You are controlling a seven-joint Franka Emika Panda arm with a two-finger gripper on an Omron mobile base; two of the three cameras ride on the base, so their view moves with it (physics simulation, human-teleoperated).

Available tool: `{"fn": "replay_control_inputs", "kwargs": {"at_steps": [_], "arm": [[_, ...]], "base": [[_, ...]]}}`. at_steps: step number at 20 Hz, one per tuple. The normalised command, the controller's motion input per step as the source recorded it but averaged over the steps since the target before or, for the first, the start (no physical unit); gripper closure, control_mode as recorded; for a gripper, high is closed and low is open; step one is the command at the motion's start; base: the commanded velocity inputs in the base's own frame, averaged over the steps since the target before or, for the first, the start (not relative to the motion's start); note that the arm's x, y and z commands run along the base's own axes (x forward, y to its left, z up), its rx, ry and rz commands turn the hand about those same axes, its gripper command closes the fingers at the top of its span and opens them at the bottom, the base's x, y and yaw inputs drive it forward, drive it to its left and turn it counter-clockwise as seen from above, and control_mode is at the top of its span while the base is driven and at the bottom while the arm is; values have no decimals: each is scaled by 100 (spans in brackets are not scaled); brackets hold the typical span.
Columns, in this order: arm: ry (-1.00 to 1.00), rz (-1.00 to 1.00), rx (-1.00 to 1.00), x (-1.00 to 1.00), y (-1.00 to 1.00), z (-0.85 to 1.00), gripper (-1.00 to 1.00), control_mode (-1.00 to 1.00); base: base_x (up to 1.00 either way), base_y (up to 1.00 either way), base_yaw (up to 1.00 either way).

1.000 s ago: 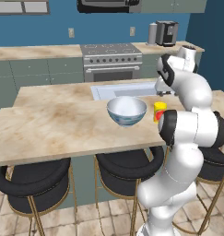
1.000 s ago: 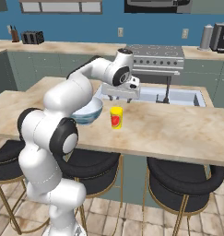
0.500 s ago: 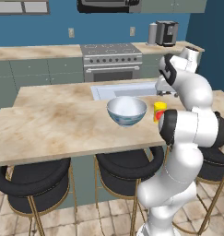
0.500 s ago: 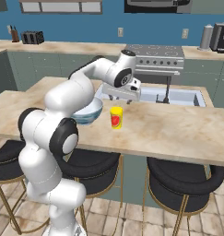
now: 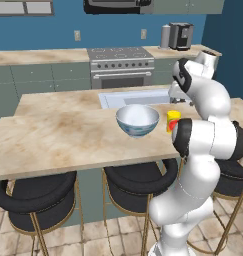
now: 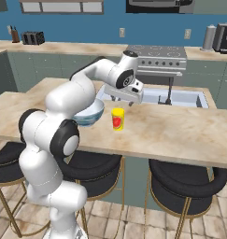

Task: Place the cup inside the bowl on the dining table and move the bowl to any counter.

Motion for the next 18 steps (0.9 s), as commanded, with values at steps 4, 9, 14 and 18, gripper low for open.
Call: {"fn": "replay_control_inputs", "kwargs": {"at_steps": [4,9,14,18], "arm": [[4,-10,0,0,0,-13,-100,-100],[2,-9,0,0,0,-16,-100,-100],[0,-8,0,0,0,-13,-100,-100],[0,-7,0,0,0,-9,-100,-100]], "base": [[0,0,0],[0,0,0],[0,0,0],[0,0,0]]}}
